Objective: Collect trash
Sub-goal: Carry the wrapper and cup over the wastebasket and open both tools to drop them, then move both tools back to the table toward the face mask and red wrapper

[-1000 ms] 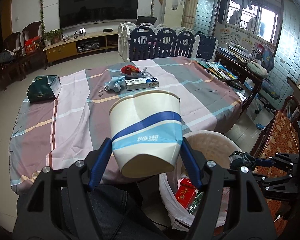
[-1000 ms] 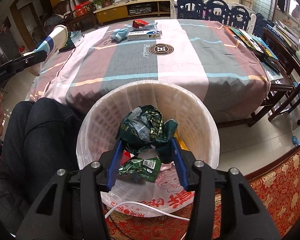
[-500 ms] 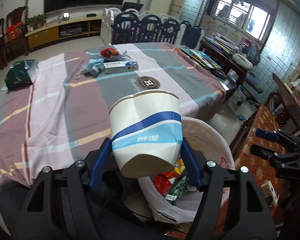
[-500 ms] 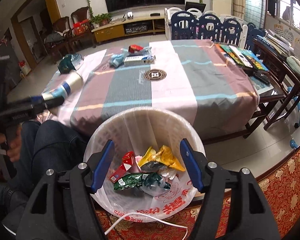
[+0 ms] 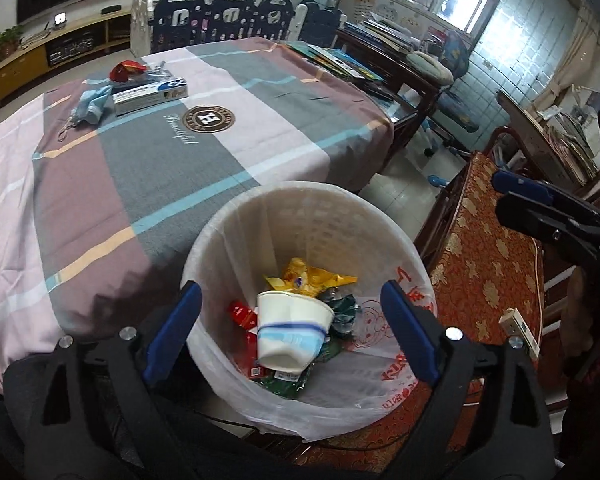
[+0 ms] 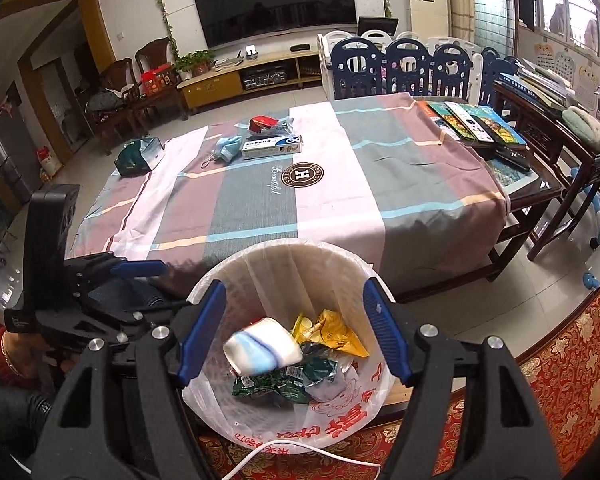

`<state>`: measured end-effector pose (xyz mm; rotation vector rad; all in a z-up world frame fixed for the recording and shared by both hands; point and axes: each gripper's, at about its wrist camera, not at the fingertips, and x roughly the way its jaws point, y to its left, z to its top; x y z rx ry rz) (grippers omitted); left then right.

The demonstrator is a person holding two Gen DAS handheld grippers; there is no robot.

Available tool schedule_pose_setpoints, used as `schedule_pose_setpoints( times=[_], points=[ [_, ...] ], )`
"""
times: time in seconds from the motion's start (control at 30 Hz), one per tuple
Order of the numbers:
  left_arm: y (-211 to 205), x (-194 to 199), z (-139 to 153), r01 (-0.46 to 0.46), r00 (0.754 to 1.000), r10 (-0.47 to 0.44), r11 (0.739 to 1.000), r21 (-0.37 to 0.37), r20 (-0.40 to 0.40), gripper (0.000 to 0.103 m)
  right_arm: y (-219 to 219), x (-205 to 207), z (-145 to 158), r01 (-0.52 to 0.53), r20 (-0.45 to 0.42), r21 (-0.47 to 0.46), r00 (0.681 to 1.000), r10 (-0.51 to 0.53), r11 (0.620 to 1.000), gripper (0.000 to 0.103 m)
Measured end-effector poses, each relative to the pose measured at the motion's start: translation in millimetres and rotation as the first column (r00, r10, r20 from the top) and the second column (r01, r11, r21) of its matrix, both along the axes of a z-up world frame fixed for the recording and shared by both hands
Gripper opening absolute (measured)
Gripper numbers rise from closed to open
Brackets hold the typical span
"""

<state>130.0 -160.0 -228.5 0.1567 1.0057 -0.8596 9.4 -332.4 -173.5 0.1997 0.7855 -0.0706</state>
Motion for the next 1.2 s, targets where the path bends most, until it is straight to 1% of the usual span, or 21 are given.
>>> schedule_pose_setpoints(
  times=[0.1, 0.2, 0.3, 0.47, 0.53, 0.63, 0.93, 1.03, 1.2],
  points=[
    [18.3, 13.7, 3.8, -0.098, 0.995, 0.098, 0.995, 0.029, 0.011, 0.091, 4.6, 4.5, -3.8, -0.002, -0.010, 0.002, 1.000, 0.002, 1.000, 0.071],
    [34.9, 25.4, 7.9, -0.185, 0.982, 0.183, 0.981, 0.056, 0.040, 0.091, 11.5, 9.9, -6.2, -0.013, -0.020, -0.012, 1.000, 0.012, 1.000, 0.072],
    [51.8, 33.5, 14.1, -0.248, 0.968, 0.244, 0.967, 0.058, 0.066, 0.091, 17.0, 16.4, -8.2, -0.026, -0.020, -0.008, 0.999, 0.026, 1.000, 0.076],
    [78.8, 40.4, 25.2, -0.326, 0.940, 0.318, 0.944, 0.048, 0.122, 0.092, 28.9, 31.5, -5.3, -0.041, -0.026, -0.008, 0.999, 0.041, 0.999, 0.076],
    [88.6, 42.6, 27.2, -0.348, 0.931, 0.340, 0.936, 0.043, 0.137, 0.092, 36.5, 37.6, -1.4, -0.050, -0.022, -0.019, 0.999, 0.050, 0.999, 0.076],
    [100.6, 46.7, 27.3, -0.369, 0.922, 0.361, 0.929, 0.034, 0.136, 0.092, 45.2, 46.1, 0.3, -0.065, -0.027, -0.029, 0.998, 0.064, 0.997, 0.077],
    [123.2, 53.6, 22.5, -0.419, 0.901, 0.413, 0.908, 0.017, 0.132, 0.093, 68.9, 72.9, -7.3, -0.108, -0.054, -0.036, 0.993, 0.105, 0.994, 0.077],
    [130.4, 58.3, 18.6, -0.442, 0.891, 0.436, 0.897, 0.022, 0.126, 0.093, 73.9, 84.0, -11.1, -0.114, -0.059, -0.028, 0.992, 0.112, 0.993, 0.077],
    [146.0, 67.1, 14.5, -0.490, 0.866, 0.485, 0.871, 0.019, 0.120, 0.093, 79.6, 99.3, -15.6, -0.127, -0.061, -0.014, 0.990, 0.126, 0.992, 0.077]
  ],
)
